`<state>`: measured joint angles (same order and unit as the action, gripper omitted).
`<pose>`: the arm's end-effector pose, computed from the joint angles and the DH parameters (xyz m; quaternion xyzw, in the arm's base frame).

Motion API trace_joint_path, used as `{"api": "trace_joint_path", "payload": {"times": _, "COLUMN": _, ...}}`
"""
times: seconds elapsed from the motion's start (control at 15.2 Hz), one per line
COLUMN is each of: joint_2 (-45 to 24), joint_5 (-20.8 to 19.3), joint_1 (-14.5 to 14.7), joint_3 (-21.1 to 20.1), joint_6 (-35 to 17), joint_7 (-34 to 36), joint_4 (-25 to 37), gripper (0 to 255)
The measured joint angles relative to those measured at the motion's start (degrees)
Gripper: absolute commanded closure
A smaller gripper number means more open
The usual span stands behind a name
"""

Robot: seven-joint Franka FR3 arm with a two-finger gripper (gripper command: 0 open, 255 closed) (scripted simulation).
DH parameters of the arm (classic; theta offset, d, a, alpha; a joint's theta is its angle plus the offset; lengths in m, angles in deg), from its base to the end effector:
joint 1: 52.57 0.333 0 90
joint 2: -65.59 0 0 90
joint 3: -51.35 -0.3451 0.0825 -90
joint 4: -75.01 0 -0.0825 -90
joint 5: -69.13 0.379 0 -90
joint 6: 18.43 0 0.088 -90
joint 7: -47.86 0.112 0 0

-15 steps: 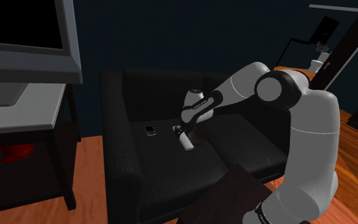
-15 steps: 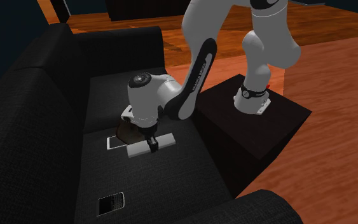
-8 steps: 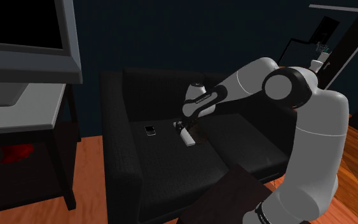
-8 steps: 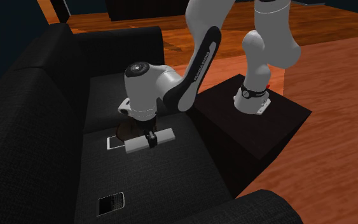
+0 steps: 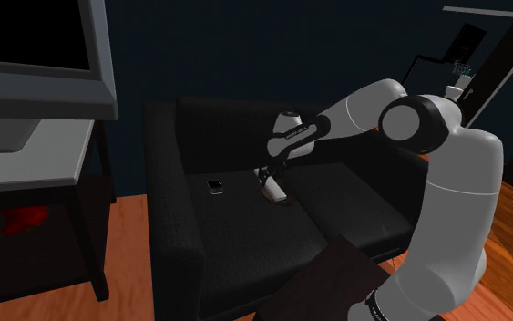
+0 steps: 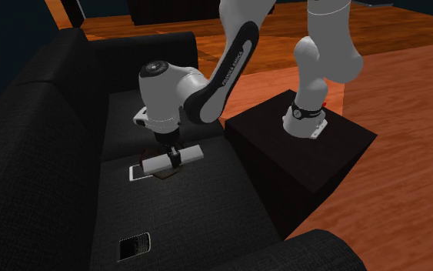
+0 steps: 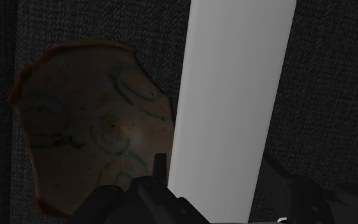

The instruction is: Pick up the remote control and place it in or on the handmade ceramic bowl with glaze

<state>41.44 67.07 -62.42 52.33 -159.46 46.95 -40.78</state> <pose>0.6028 -0.1149 0.2669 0.9973 -0.0718 0.0079 0.0158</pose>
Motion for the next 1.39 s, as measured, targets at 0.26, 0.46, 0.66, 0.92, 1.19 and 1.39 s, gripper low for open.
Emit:
{"api": "trace_joint_path", "payload": {"times": 0.26, "joint_2": -2.1, "joint_5": 0.8, "joint_1": -3.7, "joint_3": 0.8, "joint_6": 1.8, "joint_7": -5.1, "joint_4": 4.1, "gripper": 255}}
{"api": "trace_joint_path", "payload": {"times": 0.46, "joint_2": -4.3, "joint_5": 1.5, "joint_1": -6.6, "joint_3": 1.4, "joint_6": 3.5, "joint_7": -9.0, "joint_4": 8.0, "gripper": 255}}
{"api": "trace_joint_path", "payload": {"times": 0.66, "joint_2": -6.4, "joint_5": 1.8, "joint_1": -8.2, "joint_3": 1.7, "joint_6": 3.7, "joint_7": -11.0, "joint_4": 10.3, "gripper": 255}}
{"api": "trace_joint_path", "payload": {"times": 0.92, "joint_2": -8.4, "joint_5": 1.9, "joint_1": -8.5, "joint_3": 1.6, "joint_6": 1.9, "joint_7": -11.3, "joint_4": 10.5, "gripper": 255}}
{"api": "trace_joint_path", "payload": {"times": 1.19, "joint_2": -11.0, "joint_5": 2.0, "joint_1": -8.5, "joint_3": 1.5, "joint_6": 0.1, "joint_7": -11.3, "joint_4": 11.3, "gripper": 255}}
{"api": "trace_joint_path", "payload": {"times": 1.39, "joint_2": -12.6, "joint_5": 2.1, "joint_1": -8.5, "joint_3": 1.5, "joint_6": -1.5, "joint_7": -11.2, "joint_4": 11.3, "gripper": 255}}
